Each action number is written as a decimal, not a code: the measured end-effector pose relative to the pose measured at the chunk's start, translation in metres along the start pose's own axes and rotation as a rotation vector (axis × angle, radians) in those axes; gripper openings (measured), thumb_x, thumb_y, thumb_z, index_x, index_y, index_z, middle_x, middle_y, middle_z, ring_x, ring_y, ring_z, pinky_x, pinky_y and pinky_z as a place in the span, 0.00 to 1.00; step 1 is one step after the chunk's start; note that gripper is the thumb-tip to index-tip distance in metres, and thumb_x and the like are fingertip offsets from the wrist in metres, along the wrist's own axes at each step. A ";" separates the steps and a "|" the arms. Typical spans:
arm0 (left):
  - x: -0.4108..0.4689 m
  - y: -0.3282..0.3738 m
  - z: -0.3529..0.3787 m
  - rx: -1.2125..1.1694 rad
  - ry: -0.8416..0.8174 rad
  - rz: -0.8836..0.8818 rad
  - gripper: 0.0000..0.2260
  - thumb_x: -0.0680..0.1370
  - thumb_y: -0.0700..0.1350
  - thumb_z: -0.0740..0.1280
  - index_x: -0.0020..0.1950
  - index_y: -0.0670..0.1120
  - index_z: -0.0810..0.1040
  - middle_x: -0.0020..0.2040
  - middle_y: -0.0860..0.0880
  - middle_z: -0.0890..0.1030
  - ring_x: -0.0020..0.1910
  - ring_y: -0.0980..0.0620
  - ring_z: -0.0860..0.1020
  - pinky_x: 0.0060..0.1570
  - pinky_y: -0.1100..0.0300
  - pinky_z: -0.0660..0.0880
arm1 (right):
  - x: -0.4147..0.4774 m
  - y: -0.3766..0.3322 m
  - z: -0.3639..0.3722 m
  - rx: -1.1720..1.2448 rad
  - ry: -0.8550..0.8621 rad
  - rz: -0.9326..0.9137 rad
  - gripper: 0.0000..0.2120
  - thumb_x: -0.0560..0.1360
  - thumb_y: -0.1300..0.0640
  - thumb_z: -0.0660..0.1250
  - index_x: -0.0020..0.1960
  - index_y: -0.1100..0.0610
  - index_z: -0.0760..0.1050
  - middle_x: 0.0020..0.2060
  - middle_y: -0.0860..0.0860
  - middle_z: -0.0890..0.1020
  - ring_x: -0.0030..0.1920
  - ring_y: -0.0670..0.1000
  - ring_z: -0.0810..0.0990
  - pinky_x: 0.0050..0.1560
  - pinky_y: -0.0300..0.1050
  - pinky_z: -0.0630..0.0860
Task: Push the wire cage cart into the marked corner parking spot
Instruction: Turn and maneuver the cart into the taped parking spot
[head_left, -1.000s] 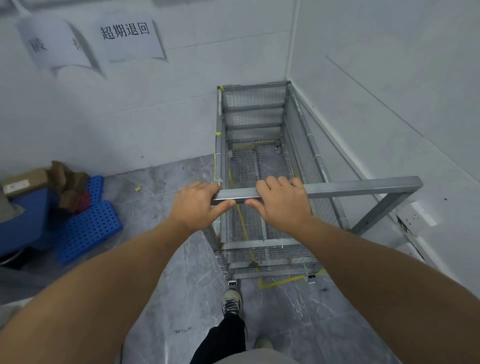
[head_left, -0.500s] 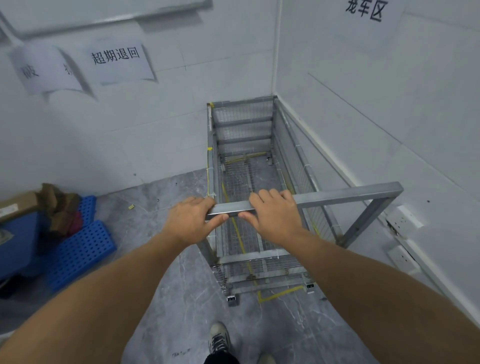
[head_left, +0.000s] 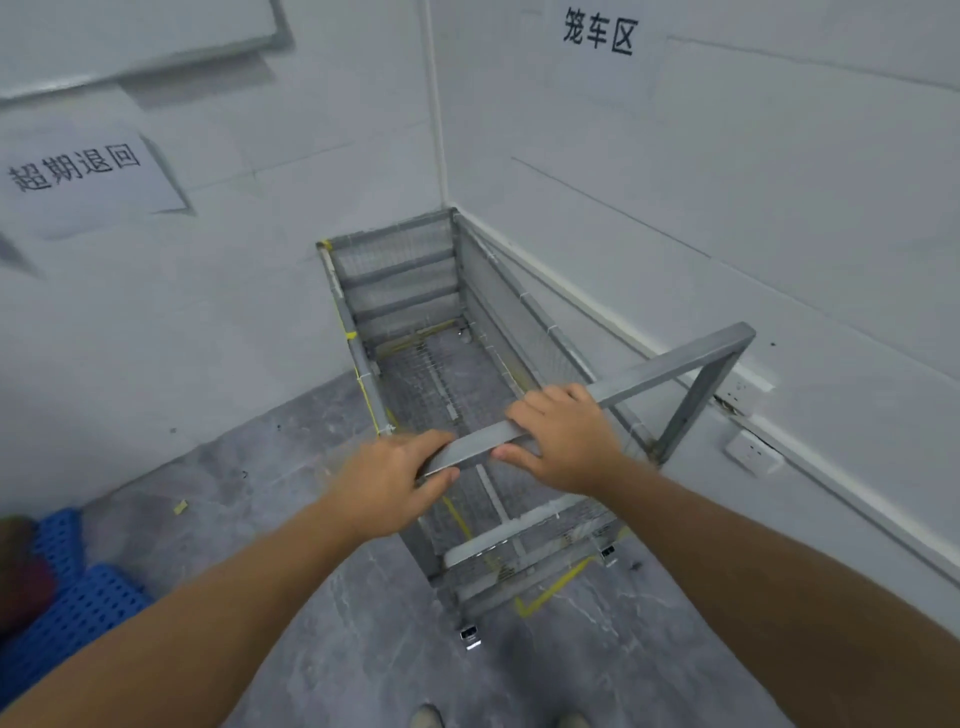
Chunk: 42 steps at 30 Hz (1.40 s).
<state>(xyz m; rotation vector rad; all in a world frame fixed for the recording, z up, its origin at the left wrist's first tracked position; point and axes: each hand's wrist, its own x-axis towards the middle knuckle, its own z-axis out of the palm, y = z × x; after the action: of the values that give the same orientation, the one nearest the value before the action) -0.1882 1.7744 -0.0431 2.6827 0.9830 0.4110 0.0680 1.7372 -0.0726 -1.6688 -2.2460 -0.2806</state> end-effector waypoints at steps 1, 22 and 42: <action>0.000 -0.001 -0.001 -0.037 -0.013 0.020 0.12 0.79 0.55 0.64 0.61 0.55 0.74 0.40 0.57 0.78 0.38 0.52 0.77 0.32 0.60 0.69 | -0.001 -0.003 -0.002 0.014 -0.037 0.046 0.26 0.77 0.31 0.53 0.52 0.51 0.75 0.44 0.48 0.78 0.46 0.53 0.75 0.50 0.48 0.62; -0.003 -0.029 0.001 -0.619 -0.061 0.069 0.17 0.78 0.41 0.68 0.67 0.48 0.77 0.52 0.54 0.80 0.46 0.57 0.77 0.46 0.59 0.72 | -0.004 -0.089 0.000 0.535 0.316 1.156 0.33 0.79 0.44 0.65 0.78 0.55 0.57 0.78 0.54 0.60 0.77 0.54 0.58 0.71 0.44 0.56; 0.004 -0.020 0.008 -0.711 -0.006 0.033 0.15 0.76 0.46 0.64 0.62 0.50 0.77 0.50 0.56 0.78 0.47 0.57 0.76 0.43 0.53 0.78 | 0.004 -0.079 0.003 0.784 0.451 1.309 0.41 0.77 0.40 0.66 0.80 0.46 0.47 0.77 0.45 0.61 0.73 0.51 0.66 0.62 0.48 0.76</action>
<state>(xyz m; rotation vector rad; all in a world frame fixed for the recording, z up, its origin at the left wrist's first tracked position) -0.1941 1.7910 -0.0563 2.0513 0.6269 0.6195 -0.0095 1.7186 -0.0712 -1.8912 -0.4969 0.4428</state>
